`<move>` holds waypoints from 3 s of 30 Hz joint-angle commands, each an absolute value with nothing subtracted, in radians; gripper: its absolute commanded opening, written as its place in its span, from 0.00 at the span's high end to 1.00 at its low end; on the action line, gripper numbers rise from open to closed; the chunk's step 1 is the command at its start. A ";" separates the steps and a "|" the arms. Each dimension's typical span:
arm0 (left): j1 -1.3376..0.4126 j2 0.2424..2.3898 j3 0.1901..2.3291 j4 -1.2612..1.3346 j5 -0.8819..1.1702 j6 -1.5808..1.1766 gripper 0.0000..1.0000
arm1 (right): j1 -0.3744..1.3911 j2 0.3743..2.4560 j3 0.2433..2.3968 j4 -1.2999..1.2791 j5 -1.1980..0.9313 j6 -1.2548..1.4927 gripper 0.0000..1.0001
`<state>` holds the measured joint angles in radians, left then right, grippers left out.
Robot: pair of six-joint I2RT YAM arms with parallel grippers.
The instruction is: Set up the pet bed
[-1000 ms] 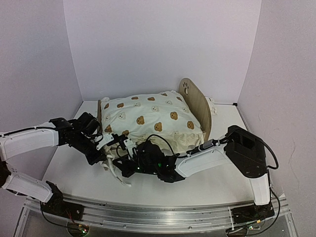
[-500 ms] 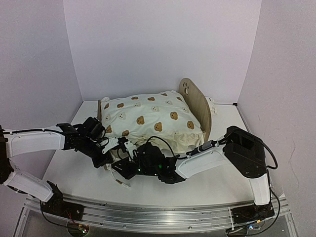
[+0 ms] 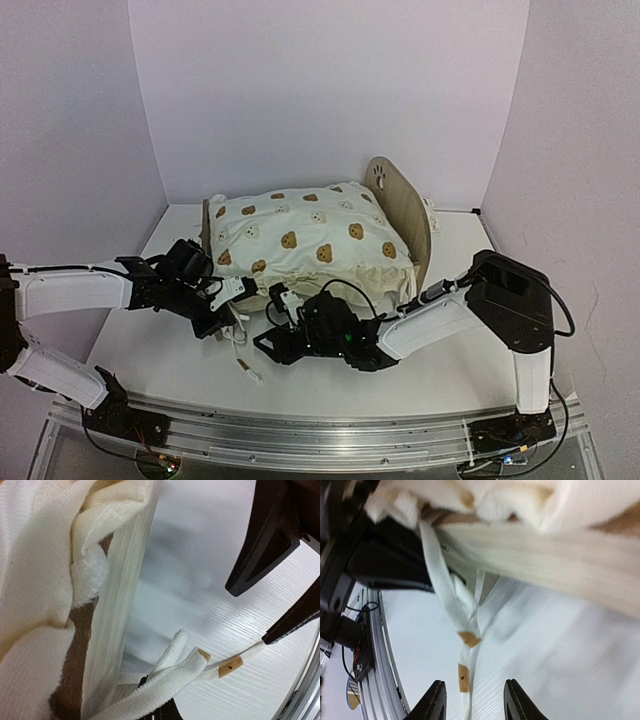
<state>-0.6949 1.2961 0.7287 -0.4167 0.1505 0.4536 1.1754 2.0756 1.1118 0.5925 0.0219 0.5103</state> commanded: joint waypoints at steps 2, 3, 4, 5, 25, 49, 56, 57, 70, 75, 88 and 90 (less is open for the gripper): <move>-0.699 1.313 0.708 -0.369 0.165 0.482 1.00 | 1.149 2.133 1.201 0.738 0.020 0.537 0.60; -0.699 1.312 0.709 -0.368 0.164 0.484 1.00 | 1.142 2.150 1.208 0.763 0.021 0.550 0.60; -0.699 1.310 0.708 -0.368 0.163 0.486 1.00 | 1.135 2.165 1.212 0.796 0.022 0.564 0.61; -0.700 1.309 0.707 -0.368 0.162 0.487 1.00 | 1.130 2.180 1.217 0.826 0.025 0.573 0.63; -0.699 1.303 0.698 -0.348 0.152 0.508 1.00 | 1.123 2.290 1.331 0.855 -0.050 0.570 0.83; -0.705 0.996 0.674 -0.678 0.467 1.139 0.28 | 1.120 2.186 1.216 0.776 0.022 0.610 1.00; -0.791 1.326 0.790 -0.660 0.456 1.170 0.22 | 1.120 2.178 1.210 0.772 0.033 0.620 1.00; -0.796 1.366 0.796 -0.648 0.452 1.169 0.20 | 1.120 2.177 1.206 0.771 0.037 0.622 1.00; -0.854 1.519 0.773 -0.439 0.460 1.226 0.24 | 1.120 2.189 1.211 0.770 0.017 0.627 1.00; -0.882 1.584 0.743 -0.444 0.409 1.279 0.31 | 1.120 2.192 1.213 0.770 0.014 0.620 1.00; -0.882 1.642 0.710 -0.438 0.292 1.285 0.91 | 1.120 2.183 1.212 0.770 0.010 0.598 1.00; -0.882 1.632 0.715 -0.438 0.279 1.262 0.99 | 1.120 2.178 1.210 0.769 0.012 0.594 1.00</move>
<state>-0.8791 1.6043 0.7471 -0.4126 0.3849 1.2783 1.1213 2.2307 1.2076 0.7578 0.0216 0.6103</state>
